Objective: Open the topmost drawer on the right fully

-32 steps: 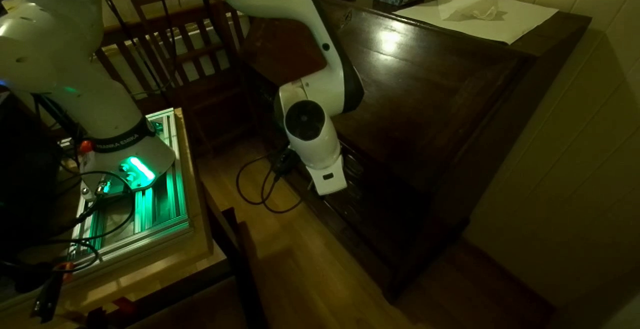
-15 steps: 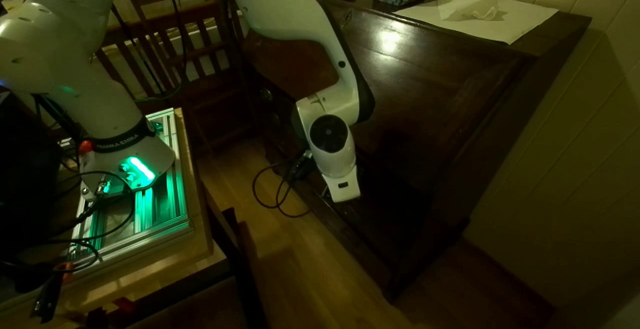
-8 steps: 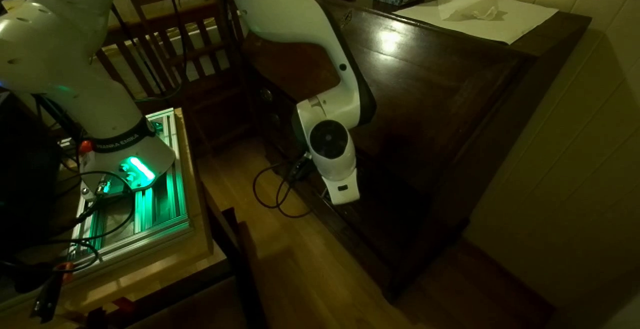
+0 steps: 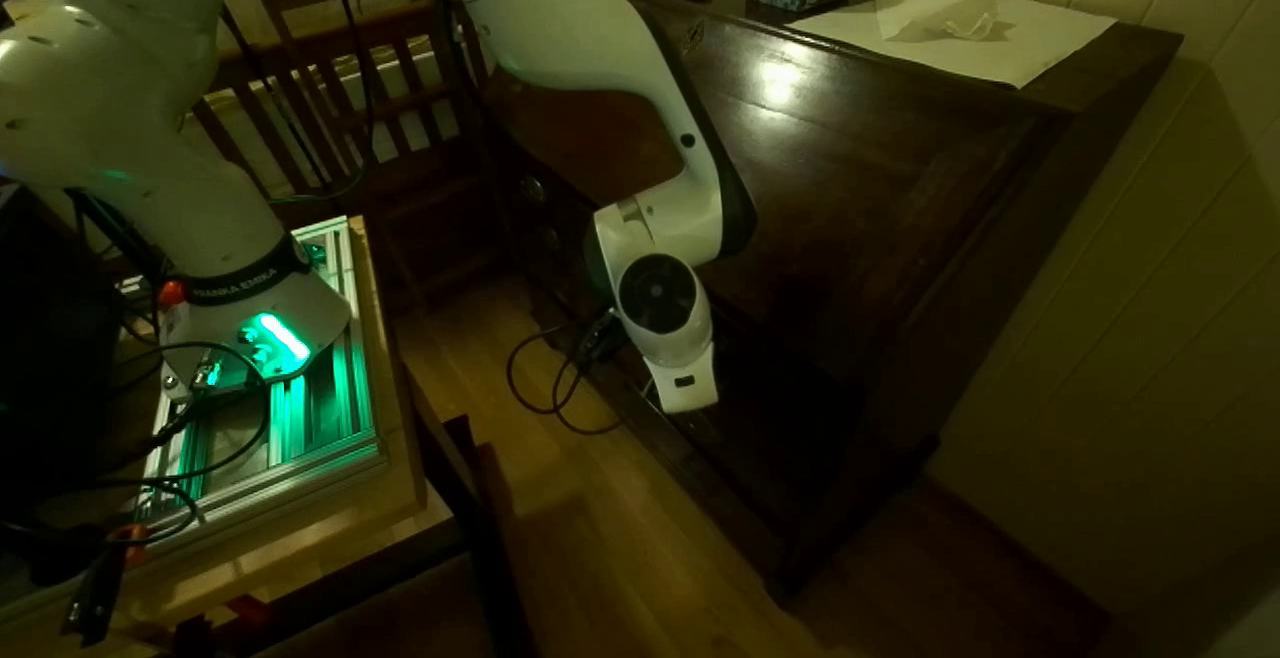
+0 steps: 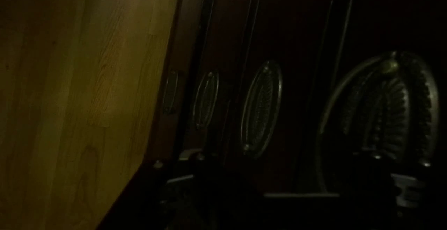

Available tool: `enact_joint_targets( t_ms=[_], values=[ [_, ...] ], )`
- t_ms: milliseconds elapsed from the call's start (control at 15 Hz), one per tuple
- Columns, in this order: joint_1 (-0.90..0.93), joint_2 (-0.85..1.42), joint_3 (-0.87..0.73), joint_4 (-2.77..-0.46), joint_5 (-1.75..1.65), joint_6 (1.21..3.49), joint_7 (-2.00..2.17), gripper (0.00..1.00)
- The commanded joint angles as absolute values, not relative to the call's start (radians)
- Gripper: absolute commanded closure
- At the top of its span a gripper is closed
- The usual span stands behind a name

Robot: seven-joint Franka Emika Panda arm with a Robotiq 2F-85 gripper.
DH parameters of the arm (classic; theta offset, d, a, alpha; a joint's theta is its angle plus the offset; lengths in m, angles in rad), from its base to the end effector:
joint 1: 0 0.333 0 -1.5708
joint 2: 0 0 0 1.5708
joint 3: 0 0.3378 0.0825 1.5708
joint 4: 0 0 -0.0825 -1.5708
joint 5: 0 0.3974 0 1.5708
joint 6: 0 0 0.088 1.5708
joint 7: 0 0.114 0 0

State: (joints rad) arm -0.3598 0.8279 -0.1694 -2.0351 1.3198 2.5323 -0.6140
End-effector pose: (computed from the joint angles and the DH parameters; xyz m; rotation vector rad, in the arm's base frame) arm 0.4558 -0.2874 0.0107 -2.2845 1.3816 -0.0901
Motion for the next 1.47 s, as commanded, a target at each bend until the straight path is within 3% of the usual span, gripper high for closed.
enact_joint_targets(
  t_ms=[0, 67, 133, 200, 333, 467, 533, 733, 867, 1067, 1400],
  values=[
    [-0.349, 0.861, -0.165, -1.996, 1.307, 2.516, -0.558, 0.34],
    [-0.341, 0.855, -0.174, -2.004, 1.292, 2.517, -0.547, 0.36],
    [-0.333, 0.852, -0.179, -2.01, 1.277, 2.526, -0.538, 0.46],
    [-0.324, 0.847, -0.186, -2.022, 1.255, 2.526, -0.521, 0.43],
    [-0.31, 0.847, -0.192, -2.034, 1.209, 2.533, -0.494, 0.51],
    [-0.312, 0.842, -0.179, -2.038, 1.195, 2.545, -0.495, 0.41],
    [-0.317, 0.83, -0.17, -2.046, 1.205, 2.55, -0.509, 0.27],
    [-0.347, 0.797, -0.141, -2.085, 1.271, 2.576, -0.58, 0.26],
    [-0.385, 0.776, -0.115, -2.11, 1.354, 2.577, -0.664, 0.34],
    [-0.423, 0.75, -0.102, -2.139, 1.534, 2.529, -0.847, 0.29],
    [-0.405, 0.755, -0.175, -2.172, 1.82, 2.382, -1.079, 0.3]
  ],
)
